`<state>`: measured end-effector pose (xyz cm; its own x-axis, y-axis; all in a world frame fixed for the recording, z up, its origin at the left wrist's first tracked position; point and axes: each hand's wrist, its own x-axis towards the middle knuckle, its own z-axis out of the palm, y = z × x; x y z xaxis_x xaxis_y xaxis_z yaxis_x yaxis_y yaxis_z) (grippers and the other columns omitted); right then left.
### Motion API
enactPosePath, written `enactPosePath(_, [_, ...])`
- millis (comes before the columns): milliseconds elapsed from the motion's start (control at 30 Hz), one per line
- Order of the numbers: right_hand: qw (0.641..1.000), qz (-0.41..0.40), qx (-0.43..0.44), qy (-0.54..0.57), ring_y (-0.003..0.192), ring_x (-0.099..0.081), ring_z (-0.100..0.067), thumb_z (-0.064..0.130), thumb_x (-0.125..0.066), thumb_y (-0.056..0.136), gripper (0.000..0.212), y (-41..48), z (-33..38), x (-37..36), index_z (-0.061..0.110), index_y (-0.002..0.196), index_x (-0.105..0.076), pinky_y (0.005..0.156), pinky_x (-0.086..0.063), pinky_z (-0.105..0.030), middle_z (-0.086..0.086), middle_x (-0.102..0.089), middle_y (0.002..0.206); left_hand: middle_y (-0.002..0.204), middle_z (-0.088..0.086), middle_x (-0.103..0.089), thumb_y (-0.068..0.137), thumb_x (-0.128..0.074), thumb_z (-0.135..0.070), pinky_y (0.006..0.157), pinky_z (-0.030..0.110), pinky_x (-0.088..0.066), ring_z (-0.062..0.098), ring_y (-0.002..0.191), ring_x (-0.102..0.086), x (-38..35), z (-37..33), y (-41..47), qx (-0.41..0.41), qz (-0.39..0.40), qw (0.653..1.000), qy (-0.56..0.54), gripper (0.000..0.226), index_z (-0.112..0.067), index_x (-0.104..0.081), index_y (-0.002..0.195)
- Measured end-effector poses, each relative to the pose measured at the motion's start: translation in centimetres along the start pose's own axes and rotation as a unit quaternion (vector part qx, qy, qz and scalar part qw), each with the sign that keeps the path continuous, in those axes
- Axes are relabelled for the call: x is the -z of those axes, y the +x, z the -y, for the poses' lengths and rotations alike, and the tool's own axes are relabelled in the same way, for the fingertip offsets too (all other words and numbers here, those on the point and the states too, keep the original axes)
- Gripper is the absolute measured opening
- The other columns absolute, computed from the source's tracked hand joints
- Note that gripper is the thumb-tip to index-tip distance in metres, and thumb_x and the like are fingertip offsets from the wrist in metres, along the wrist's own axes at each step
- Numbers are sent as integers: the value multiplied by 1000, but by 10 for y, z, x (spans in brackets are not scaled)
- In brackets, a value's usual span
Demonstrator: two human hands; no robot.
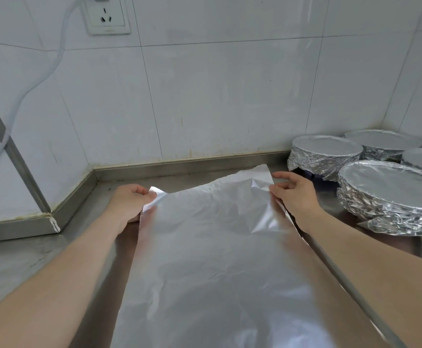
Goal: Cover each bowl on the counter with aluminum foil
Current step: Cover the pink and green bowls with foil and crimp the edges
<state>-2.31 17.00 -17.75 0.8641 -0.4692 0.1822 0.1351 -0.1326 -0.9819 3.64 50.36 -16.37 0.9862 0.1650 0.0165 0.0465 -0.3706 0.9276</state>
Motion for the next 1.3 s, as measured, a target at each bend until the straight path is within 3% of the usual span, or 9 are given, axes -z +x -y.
enactPosePath(133, [999,2,-26,37,61,-57,-21,-8,-61,86,23,3,-1,-3,7,102,-66,61,-48,-30,-8,-63,69,47,1,-46,82,-75,-9,35,10,-28,5,28,-33,0,2,1,24,-26,998,-42,12,-1,-66,86])
enactPosePath(267, [998,25,-49,31,58,-51,-16,0,-64,87,21,6,3,-5,7,107,-67,61,-48,-28,-9,-58,78,34,-9,-41,83,-71,-1,31,9,-25,1,25,-31,-1,5,-1,38,-20,994,-96,10,2,-65,90])
enactPosePath(533, [995,22,-64,-71,48,-48,-16,0,-67,85,25,18,4,-9,2,110,-62,54,-43,-24,-9,-56,61,74,15,-62,80,-69,7,62,30,-48,22,60,-55,3,12,7,46,-18,990,-133,13,0,-64,90])
enactPosePath(633, [995,-1,-44,-92,45,-46,-11,10,-68,88,23,19,4,-12,-1,108,-65,43,-39,-16,-4,-56,62,72,13,-60,81,-66,10,50,22,-51,16,49,-59,1,10,6,39,-25,988,-149,17,-6,-61,86])
enactPosePath(767, [978,110,-93,-154,69,-52,-12,26,-78,81,55,13,14,-7,15,128,-52,62,-44,-22,-6,-58,99,85,15,-65,79,-68,7,51,25,-46,20,59,-57,-1,12,16,53,-79,983,-158,28,-3,-64,105])
enactPosePath(867, [965,133,-103,-202,66,-56,-23,1,-74,79,73,5,13,-3,15,141,-40,63,-49,-29,-17,-64,96,81,12,-62,82,-62,4,48,26,-36,17,53,-46,-8,10,19,50,-101,981,-158,34,-3,-61,116])
enactPosePath(967, [976,70,-92,-183,44,-45,-20,-9,-65,80,68,3,7,-1,11,140,-40,46,-38,-25,-19,-61,74,97,13,-63,86,-63,-1,56,30,-45,25,74,-60,-8,0,1,69,-33,976,-202,53,-12,-43,134])
enactPosePath(1067, [984,7,-104,-144,48,-46,-20,-6,-65,79,62,9,0,0,10,135,-46,41,-37,-23,-21,-63,86,107,11,-67,87,-66,-9,71,36,-53,28,87,-68,4,-8,-39,77,59,979,-181,74,-32,-27,145])
enactPosePath(1300, [984,-29,-90,-152,45,-48,-11,3,-61,86,59,1,5,-3,12,141,-43,28,-30,-14,-11,-56,106,84,13,-72,77,-70,-1,62,32,-52,24,67,-62,33,0,-129,13,173,983,-68,62,-41,-53,122])
